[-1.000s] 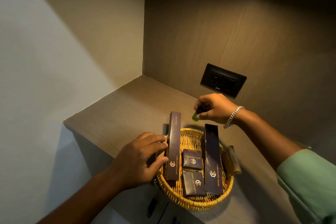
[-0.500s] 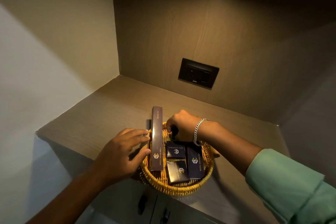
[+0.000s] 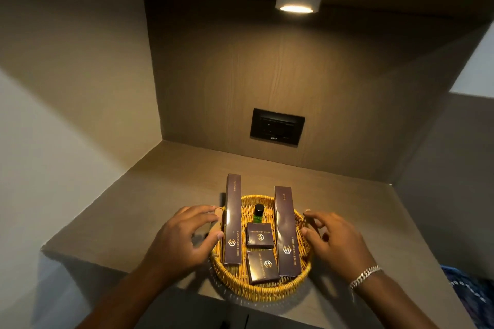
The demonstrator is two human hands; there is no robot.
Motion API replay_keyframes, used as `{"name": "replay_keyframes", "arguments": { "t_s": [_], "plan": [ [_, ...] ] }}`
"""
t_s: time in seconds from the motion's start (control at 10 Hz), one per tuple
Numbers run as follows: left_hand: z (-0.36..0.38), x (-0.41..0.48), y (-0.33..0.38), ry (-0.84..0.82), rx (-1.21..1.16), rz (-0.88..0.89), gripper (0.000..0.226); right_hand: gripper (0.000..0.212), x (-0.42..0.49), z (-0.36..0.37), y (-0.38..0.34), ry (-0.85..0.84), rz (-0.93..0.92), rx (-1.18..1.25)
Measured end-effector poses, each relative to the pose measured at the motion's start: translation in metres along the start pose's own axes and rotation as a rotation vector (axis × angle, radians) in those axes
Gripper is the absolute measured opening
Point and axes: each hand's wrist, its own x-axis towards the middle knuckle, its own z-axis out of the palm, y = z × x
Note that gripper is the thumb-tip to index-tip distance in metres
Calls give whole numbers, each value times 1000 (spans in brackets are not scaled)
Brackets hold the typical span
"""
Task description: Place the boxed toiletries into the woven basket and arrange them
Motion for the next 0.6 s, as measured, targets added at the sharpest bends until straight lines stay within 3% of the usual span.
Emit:
{"name": "replay_keyframes", "arguments": {
  "t_s": [0.2,0.3,0.5,0.6],
  "plan": [
    [-5,32,-27,2,-25,1,25,26,11,22,-18,183,155,185],
    [-7,48,-34,9,-69,-29,22,28,26,26,-25,194,234,219],
    [-7,78,-41,-64,-79,-63,22,32,51,26,-36,101,370,137],
    [-16,87,-31,-129,13,-32,33,48,46,14,-45,72,344,-41]
  ]
}}
